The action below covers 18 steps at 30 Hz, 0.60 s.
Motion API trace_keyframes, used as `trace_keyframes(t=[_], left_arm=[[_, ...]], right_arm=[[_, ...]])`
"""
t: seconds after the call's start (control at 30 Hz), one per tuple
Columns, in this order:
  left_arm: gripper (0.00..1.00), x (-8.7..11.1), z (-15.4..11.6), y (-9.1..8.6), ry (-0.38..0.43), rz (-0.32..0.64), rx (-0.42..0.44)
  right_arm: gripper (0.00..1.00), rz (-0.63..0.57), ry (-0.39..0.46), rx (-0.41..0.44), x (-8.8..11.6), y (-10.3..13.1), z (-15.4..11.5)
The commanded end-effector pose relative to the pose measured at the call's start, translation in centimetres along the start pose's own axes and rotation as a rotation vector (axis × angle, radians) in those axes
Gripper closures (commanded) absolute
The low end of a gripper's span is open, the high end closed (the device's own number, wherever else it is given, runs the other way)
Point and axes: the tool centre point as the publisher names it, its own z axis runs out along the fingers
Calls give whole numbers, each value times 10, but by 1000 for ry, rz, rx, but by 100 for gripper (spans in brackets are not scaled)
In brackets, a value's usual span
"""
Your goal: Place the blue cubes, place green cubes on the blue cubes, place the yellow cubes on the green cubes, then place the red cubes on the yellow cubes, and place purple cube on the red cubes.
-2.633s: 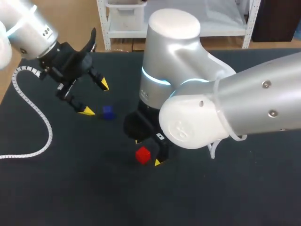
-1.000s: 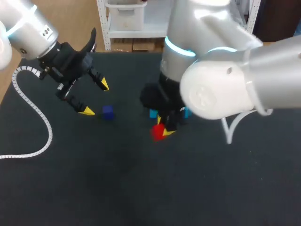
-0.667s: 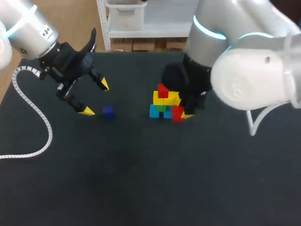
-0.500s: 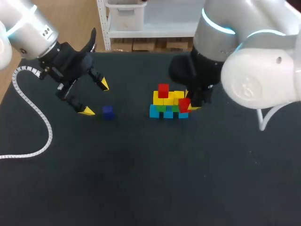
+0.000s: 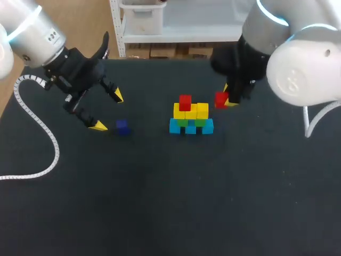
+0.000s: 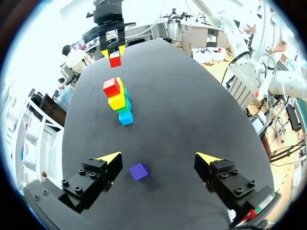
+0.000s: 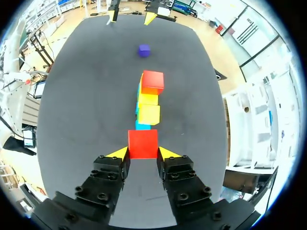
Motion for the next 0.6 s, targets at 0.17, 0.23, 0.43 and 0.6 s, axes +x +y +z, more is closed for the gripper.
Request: trace_keyframes(t=[0.17, 0.23, 0.43, 0.6], left_arm=[[0, 1, 0, -1, -2, 3, -3], [0, 1, 0, -1, -2, 3, -3], [0, 1, 0, -1, -2, 3, -3], [0, 1, 0, -1, -2, 3, -3]], right_arm=[[100, 11, -39, -50, -17, -16, 13], [100, 18, -47, -58, -21, -17, 16], [100, 31, -71, -78, -30, -19, 23], [100, 21, -54, -88, -38, -20, 24]])
